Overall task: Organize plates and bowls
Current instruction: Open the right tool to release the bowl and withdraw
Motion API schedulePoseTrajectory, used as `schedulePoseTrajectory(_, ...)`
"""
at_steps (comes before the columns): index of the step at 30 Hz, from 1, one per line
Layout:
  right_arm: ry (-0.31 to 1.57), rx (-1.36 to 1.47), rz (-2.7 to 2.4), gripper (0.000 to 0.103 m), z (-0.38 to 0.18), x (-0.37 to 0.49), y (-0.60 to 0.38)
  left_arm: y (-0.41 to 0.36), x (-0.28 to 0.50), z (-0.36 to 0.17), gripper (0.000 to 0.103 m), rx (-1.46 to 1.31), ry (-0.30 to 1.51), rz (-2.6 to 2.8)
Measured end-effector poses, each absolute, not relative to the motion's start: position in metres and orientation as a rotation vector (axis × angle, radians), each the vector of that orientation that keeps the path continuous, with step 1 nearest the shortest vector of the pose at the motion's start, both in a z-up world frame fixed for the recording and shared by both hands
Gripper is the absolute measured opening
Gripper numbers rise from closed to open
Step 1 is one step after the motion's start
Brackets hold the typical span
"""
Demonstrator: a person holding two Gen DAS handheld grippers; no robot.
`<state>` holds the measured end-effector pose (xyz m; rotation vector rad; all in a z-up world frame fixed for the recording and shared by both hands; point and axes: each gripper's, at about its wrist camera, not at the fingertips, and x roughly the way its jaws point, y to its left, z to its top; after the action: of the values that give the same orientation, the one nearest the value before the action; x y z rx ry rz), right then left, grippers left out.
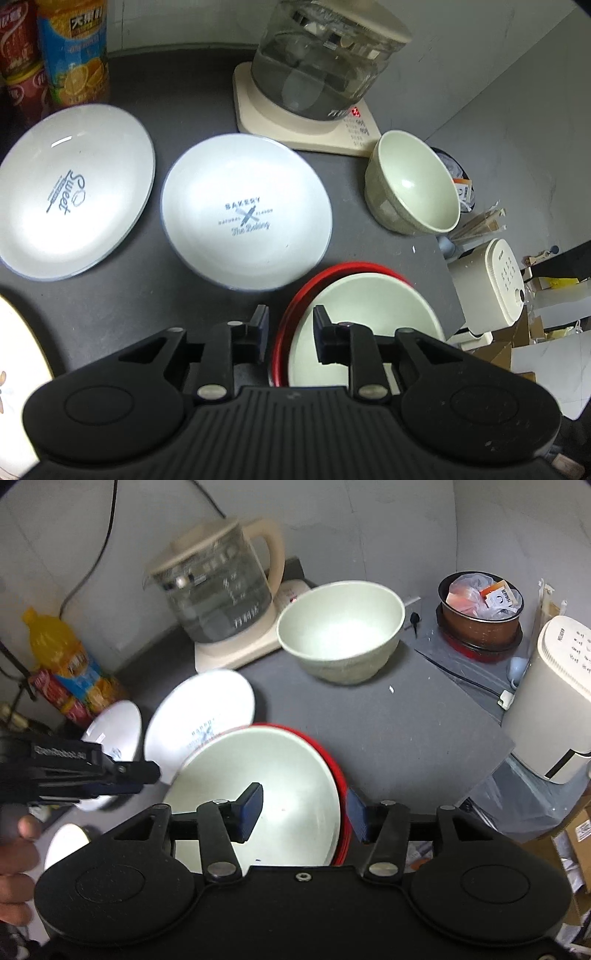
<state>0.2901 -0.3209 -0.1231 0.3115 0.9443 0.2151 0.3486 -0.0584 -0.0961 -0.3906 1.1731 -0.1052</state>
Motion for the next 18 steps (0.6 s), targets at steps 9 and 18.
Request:
schedulePoseTrajectory(9, 0.921, 0.380, 0.164, 0.056, -0.120, 0.306, -0.359, -0.090, 0.365, -0.088, 0.028, -0.354, 1.160, -0.126)
schedulePoseTrajectory(18, 0.886, 0.382, 0.130, 0.080, -0.116, 0.332, -0.385, -0.123, 0.389, -0.081, 0.040, -0.317, 1.146, -0.127)
